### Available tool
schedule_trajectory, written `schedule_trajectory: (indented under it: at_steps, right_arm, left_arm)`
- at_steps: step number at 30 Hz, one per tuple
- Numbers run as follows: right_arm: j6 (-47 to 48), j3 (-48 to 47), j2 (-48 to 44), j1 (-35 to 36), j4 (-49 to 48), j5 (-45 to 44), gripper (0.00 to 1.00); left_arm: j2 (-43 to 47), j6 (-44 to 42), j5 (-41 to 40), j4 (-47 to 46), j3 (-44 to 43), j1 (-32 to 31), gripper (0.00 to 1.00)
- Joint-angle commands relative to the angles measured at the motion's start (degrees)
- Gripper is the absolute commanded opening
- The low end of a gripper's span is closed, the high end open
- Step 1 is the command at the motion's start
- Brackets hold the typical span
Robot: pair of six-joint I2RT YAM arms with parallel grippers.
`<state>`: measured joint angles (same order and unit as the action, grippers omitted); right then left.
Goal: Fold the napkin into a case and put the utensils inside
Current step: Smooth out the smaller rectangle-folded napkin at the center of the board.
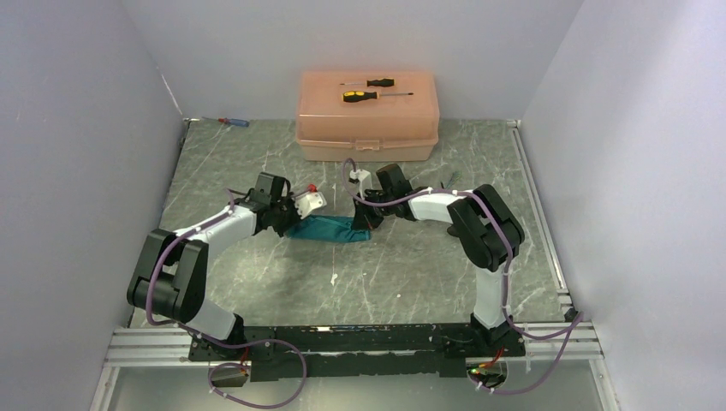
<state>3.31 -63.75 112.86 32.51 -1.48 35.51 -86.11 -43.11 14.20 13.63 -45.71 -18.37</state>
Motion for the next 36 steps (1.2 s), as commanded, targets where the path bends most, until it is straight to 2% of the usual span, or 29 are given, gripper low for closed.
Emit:
schedule_trajectory:
  at_steps: [1, 12, 18, 21, 31, 36]
  right_arm:
    - [1.3, 0.2, 2.4, -0.2, 5.3, -2.4, 0.03]
    - [1.6, 0.5, 2.2, -0.1, 6.1, -2.7, 0.04]
    - [0.9, 0.6, 2.0, -0.1, 5.8, -2.2, 0.04]
    - [0.9, 0.6, 2.1, -0.2, 5.8, -1.9, 0.04]
    - [1.0, 1.2, 1.8, -0.1, 6.0, -1.7, 0.03]
    - [0.8, 1.4, 1.6, -0.1, 5.8, -1.4, 0.04]
  left_arm:
    - [-0.4, 5.1, 0.7, 3.2, -4.3, -0.1, 0.05]
    - [0.0, 5.2, 1.7, 7.6, -5.9, -0.1, 0.11]
    - [0.7, 4.5, -0.1, 8.3, -4.5, -0.1, 0.32]
    - [0.9, 4.6, -1.3, 8.1, -5.2, -0.1, 0.37]
    - [0.9, 7.4, -0.2, 14.9, -12.3, -0.1, 0.43]
    - [0.8, 9.1, 4.8, 18.4, -15.5, -0.5, 0.44]
